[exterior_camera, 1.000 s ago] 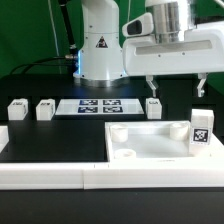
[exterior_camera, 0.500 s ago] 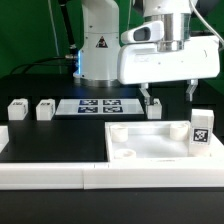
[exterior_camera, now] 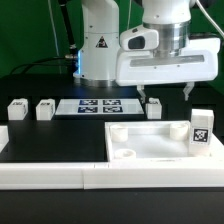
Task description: Assemble square table
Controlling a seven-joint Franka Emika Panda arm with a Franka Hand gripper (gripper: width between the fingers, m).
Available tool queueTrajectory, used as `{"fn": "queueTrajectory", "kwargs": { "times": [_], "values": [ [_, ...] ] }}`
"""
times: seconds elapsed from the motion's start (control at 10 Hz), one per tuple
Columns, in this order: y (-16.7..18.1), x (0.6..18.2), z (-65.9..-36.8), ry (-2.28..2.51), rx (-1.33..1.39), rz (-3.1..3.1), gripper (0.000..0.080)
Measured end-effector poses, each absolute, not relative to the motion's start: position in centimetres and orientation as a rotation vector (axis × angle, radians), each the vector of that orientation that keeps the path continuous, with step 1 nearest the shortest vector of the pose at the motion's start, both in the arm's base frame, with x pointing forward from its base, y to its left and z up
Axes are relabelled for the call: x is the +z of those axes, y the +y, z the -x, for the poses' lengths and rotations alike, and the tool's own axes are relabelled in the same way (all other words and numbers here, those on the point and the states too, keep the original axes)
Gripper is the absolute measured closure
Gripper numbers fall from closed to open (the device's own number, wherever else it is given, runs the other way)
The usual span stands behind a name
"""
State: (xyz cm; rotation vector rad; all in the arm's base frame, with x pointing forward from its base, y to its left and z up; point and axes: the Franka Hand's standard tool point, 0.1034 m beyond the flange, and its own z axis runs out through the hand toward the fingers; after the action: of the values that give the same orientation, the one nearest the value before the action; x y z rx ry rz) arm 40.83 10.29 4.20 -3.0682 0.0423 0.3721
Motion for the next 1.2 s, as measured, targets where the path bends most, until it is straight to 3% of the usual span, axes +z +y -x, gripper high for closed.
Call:
{"fn": "queueTrajectory", "kwargs": {
  "times": [0.1,0.6,0.8,1.2],
  "values": [
    [10.4,4.1,-39.5,0.077,0.572,3.038,0.0151],
    [9.9,3.4,-38.9,0.120,1.101,2.877,0.0151],
    [9.2,1.3,-37.9,0.148,1.311,2.797,0.0151],
    [9.6,0.2,-35.8,0.257,1.485,2.724,0.0151]
  ]
}}
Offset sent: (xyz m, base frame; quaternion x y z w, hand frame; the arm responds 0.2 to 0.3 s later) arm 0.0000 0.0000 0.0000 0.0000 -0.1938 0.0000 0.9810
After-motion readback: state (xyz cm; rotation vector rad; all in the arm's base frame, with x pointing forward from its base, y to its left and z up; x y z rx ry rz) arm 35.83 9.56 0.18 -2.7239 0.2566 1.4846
